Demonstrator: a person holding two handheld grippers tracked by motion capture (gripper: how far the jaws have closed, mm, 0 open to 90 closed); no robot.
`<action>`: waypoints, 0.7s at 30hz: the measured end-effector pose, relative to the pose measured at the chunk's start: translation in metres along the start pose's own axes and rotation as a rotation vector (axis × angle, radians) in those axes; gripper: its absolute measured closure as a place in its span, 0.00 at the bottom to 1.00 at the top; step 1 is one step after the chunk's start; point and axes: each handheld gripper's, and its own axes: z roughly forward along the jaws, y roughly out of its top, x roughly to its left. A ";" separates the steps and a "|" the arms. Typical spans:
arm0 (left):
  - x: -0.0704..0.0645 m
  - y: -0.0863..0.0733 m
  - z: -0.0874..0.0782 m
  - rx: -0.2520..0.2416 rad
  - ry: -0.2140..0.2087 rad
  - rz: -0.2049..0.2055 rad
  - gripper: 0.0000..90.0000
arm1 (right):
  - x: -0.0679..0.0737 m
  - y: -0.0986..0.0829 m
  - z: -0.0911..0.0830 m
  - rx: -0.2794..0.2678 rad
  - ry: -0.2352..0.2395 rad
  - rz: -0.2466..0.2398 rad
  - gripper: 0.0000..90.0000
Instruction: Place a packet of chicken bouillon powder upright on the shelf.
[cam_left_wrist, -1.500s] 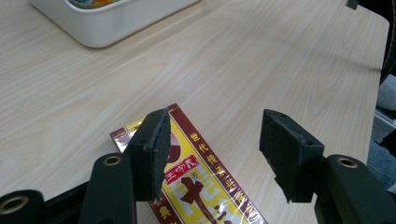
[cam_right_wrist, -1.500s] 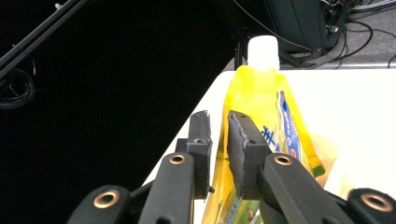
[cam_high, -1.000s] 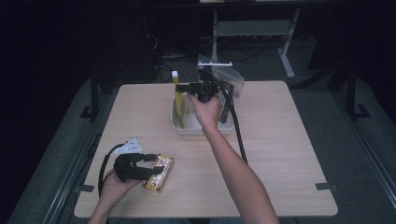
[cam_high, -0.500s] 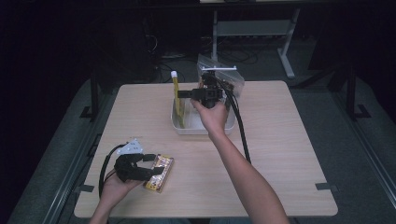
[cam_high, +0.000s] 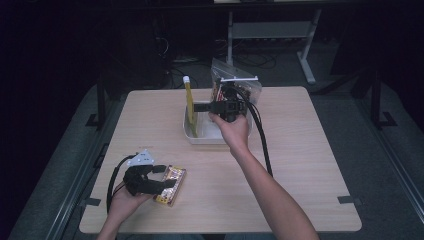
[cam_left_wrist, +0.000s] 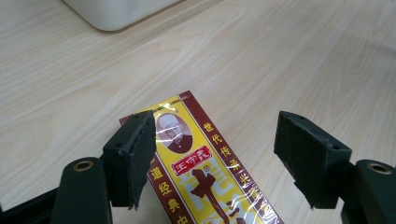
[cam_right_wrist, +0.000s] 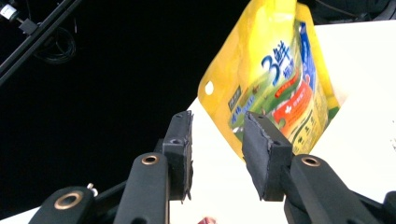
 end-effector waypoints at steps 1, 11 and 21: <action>0.000 0.000 0.000 0.000 0.001 0.000 0.32 | 0.000 -0.001 -0.001 0.003 0.002 0.002 0.69; 0.000 -0.001 0.002 0.006 0.011 -0.007 0.30 | -0.006 -0.014 -0.004 0.027 0.019 0.008 0.67; -0.001 -0.002 0.001 0.002 0.014 -0.018 0.30 | -0.013 -0.023 -0.010 0.044 0.021 0.013 0.64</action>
